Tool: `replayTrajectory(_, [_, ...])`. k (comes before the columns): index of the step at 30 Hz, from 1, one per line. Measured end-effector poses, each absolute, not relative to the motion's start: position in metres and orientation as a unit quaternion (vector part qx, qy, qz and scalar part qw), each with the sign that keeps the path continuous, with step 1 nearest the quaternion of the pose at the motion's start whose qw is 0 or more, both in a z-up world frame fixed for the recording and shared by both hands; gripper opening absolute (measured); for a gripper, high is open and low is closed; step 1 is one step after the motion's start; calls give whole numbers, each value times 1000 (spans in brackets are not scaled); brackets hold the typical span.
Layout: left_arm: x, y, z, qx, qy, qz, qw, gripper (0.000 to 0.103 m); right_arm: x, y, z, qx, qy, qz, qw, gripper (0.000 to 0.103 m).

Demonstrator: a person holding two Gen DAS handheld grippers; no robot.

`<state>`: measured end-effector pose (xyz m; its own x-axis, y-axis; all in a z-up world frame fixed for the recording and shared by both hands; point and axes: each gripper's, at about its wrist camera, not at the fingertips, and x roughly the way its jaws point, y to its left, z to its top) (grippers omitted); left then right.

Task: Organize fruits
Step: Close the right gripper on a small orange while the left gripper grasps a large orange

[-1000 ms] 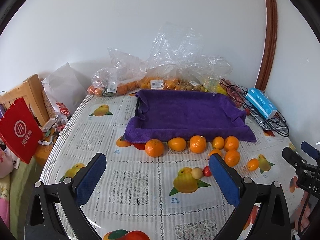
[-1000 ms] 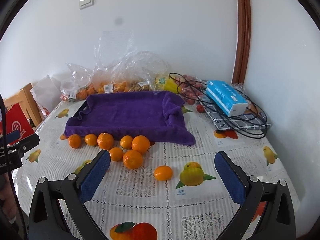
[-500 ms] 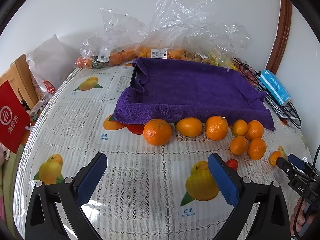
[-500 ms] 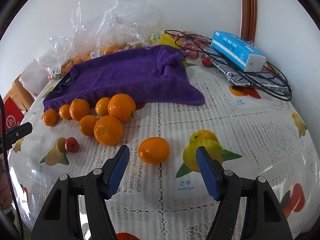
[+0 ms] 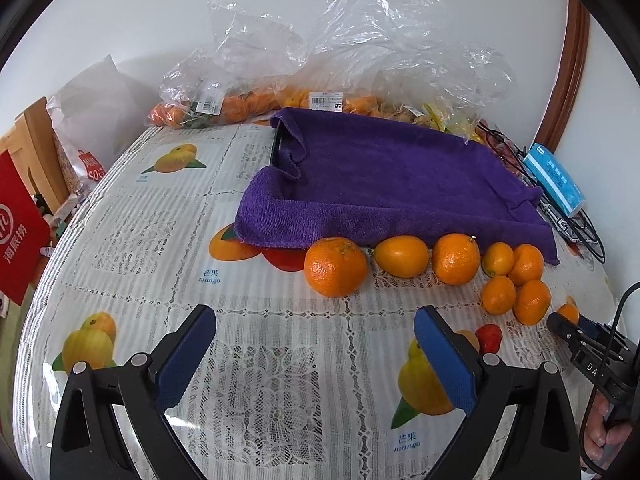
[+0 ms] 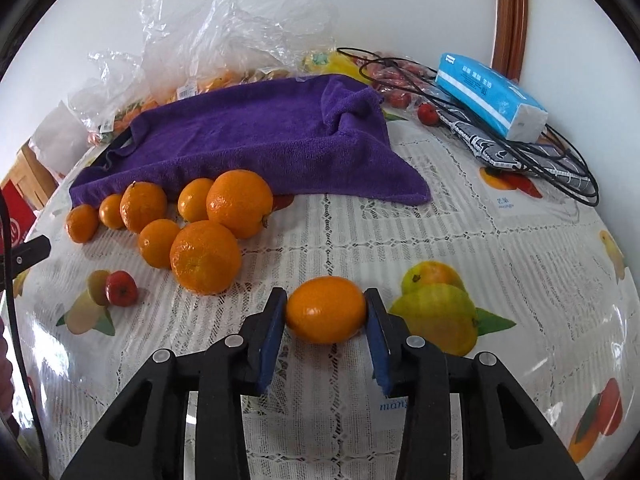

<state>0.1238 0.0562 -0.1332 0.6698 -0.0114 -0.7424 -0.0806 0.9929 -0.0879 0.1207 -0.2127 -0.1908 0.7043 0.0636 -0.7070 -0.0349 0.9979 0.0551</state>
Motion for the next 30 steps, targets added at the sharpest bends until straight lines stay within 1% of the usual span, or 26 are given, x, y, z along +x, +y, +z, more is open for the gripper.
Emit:
replayTrajectory(6, [147,54,-142,-49,416,31,907,93,134,-217,-190,38,382,33,923,39])
replayTrajectory(8, [156,53,-145,-46,417,32,907,84,134,-215,-190,35,382,33,923,39])
replayTrajectory(12, [171,50,-154,-47,422,34,905,80,134,-214,-191,32,382,32,923,39])
replayTrajectory(14, [175,47,-158,-47,425,31,903,70,134,-215,-191,34,382,33,923,39])
replayTrajectory(16, [176,45,-161,-38,428,36,902,66,134,-216,-191,35,382,34,923,39])
replayTrajectory(17, [175,44,-160,-38,424,28,904,56,134,-216,-191,35,381,33,923,39])
replayTrajectory(18, [175,43,-160,-40,423,19,905,54,134,-216,-191,34,382,33,923,39])
replayTrajectory(24, [175,44,-160,-40,422,19,905,53,134,-214,-192,26,382,28,923,39])
replayTrajectory(25, [175,46,-160,-45,421,20,906,50,134,-213,-192,23,382,27,923,39])
replayTrajectory(27, [174,48,-159,-51,418,26,907,42,134,-212,-192,20,382,26,923,39])
replayTrajectory(30, [174,50,-160,-58,416,26,907,40,134,-212,-192,21,382,26,924,39])
